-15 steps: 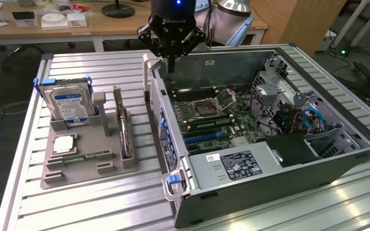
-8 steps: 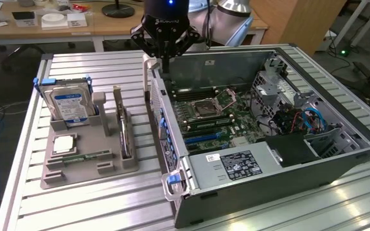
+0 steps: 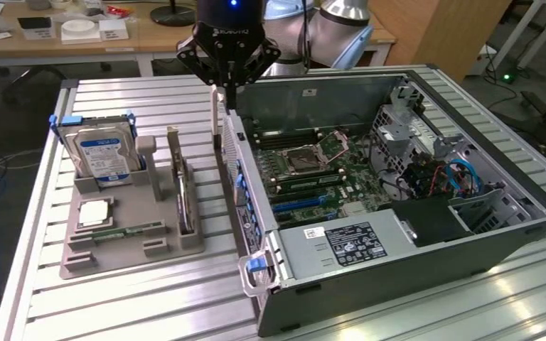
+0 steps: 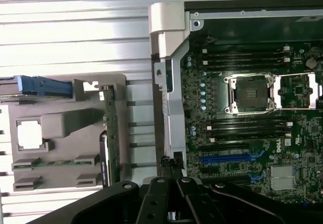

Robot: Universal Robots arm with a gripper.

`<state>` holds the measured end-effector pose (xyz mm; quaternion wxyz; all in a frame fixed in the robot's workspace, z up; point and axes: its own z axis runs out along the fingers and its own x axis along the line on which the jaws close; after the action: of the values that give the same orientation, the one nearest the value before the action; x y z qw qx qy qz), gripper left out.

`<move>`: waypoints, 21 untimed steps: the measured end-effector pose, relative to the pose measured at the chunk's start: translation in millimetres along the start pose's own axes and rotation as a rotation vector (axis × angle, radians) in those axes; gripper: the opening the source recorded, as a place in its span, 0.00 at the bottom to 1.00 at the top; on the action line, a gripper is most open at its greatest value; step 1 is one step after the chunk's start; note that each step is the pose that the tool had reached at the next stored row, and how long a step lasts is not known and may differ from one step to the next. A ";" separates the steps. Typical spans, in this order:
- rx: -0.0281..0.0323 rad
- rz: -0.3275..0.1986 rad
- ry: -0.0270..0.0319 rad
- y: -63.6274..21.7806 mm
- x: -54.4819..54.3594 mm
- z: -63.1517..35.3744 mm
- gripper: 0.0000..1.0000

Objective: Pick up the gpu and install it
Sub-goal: 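Reach for the gpu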

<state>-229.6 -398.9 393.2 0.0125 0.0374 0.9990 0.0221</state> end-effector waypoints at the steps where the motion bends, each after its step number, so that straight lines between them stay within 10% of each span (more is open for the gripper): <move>1: 0.0000 0.000 0.0001 -0.2 2.6 -0.1 0.11; 21: 0.0000 0.000 0.0000 -4.4 56.7 -1.5 0.11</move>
<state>-286.5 -399.0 393.2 0.0125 0.0374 0.9990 0.0221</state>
